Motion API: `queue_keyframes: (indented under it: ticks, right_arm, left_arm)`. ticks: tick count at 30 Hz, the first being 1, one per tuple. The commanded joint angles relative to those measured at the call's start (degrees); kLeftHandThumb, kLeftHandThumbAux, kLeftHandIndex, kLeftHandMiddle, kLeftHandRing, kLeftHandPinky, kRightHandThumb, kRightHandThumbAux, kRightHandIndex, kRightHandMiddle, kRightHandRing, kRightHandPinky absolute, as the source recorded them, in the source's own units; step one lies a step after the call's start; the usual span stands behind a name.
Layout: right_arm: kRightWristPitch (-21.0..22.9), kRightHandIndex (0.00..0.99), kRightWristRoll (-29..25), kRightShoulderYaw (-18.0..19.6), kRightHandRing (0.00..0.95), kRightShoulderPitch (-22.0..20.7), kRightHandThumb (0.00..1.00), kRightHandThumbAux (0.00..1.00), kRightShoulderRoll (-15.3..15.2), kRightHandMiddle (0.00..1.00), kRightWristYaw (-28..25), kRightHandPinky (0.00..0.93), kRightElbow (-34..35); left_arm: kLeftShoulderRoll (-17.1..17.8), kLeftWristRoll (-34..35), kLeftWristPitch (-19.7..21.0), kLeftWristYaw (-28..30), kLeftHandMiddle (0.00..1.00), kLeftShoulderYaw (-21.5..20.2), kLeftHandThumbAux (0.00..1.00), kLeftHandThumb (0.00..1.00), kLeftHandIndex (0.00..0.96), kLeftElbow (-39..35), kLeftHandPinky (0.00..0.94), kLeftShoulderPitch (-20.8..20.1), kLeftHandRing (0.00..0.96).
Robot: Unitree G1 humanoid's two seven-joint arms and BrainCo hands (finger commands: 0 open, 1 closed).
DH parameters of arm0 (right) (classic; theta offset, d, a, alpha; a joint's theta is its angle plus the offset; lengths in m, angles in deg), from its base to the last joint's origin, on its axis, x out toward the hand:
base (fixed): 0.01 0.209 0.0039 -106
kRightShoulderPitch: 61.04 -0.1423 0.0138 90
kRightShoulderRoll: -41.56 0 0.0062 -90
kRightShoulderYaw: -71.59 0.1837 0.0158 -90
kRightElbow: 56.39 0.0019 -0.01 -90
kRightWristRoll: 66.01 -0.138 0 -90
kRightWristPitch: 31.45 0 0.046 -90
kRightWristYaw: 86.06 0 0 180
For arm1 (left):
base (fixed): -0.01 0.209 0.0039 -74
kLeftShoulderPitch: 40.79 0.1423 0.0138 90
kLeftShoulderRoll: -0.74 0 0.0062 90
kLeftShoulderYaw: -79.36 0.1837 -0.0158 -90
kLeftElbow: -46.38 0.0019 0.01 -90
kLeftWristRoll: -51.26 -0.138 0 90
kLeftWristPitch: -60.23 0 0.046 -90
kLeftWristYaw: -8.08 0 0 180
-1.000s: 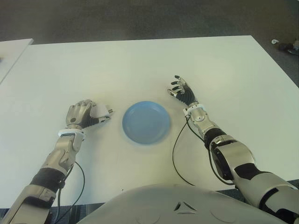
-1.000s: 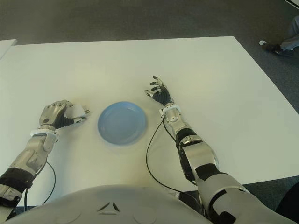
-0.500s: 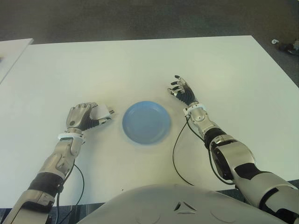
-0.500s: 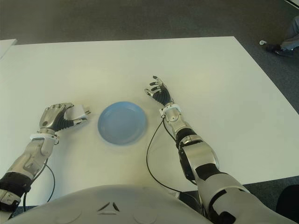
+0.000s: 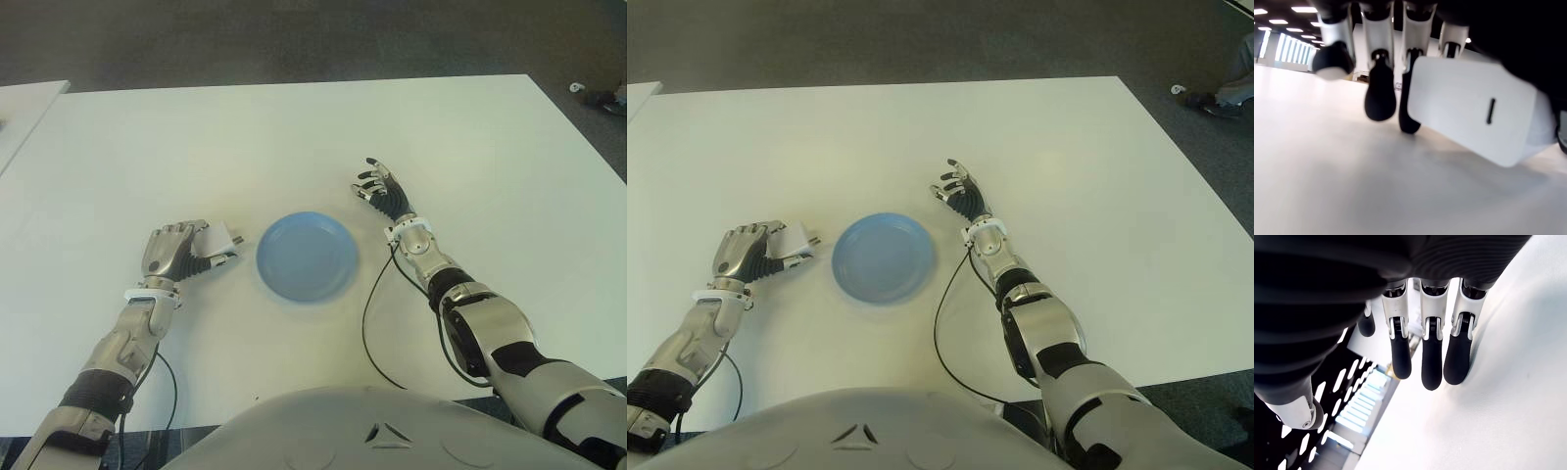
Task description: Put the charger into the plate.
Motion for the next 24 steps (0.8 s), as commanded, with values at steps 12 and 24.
queue_keyframes:
  ticks: [12,24]
  right_arm:
    - [4.45,0.000,2.76,-2.20,0.354,3.84,0.000,0.542,1.44,0.303,-1.04,0.307,-3.46]
    - [4.11,0.000,3.35,-2.55,0.356,3.89,0.000,0.533,1.49,0.300,-0.41,0.327,-3.45]
  left_arm:
    - [-1.60,-1.89,5.21,3.34,0.865,-1.87,0.696,0.746,0.443,-12.28,0.869,2.46,0.861]
    - [-3.63,-3.59,7.97,9.27,0.871,-1.74,0.696,0.747,0.443,-23.97,0.873,1.93,0.864]
